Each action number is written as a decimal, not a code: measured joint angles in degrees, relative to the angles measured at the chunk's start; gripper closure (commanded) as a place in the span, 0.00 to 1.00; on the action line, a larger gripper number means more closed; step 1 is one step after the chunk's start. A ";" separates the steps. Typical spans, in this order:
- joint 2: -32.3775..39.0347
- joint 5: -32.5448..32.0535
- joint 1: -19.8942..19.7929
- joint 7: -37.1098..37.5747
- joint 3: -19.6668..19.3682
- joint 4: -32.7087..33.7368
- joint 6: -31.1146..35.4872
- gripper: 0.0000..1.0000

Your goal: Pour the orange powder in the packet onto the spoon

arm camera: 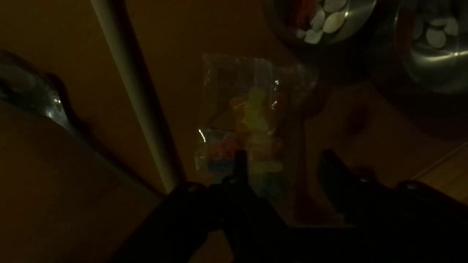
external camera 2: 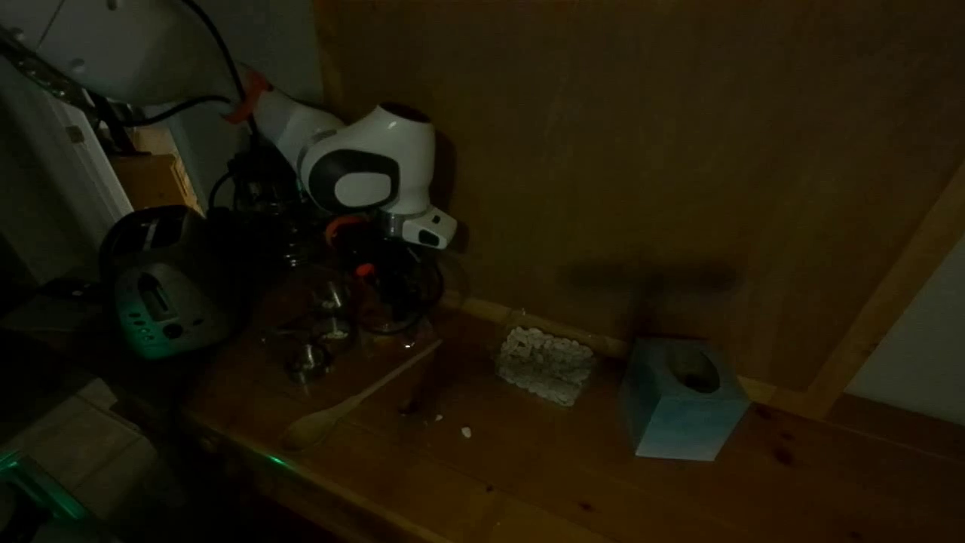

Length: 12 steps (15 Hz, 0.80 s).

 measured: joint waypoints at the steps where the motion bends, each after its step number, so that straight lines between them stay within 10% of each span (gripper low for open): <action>1: 0.34 -0.14 0.09 -0.17 0.08 -0.37 0.37 0.08; 2: 0.65 -0.30 0.21 -0.26 0.13 -0.78 0.71 0.02; 4: 1.40 -0.70 0.43 -0.29 0.17 -1.09 1.18 0.40; 12: 3.46 -2.21 0.92 -0.29 0.18 -1.26 1.74 0.93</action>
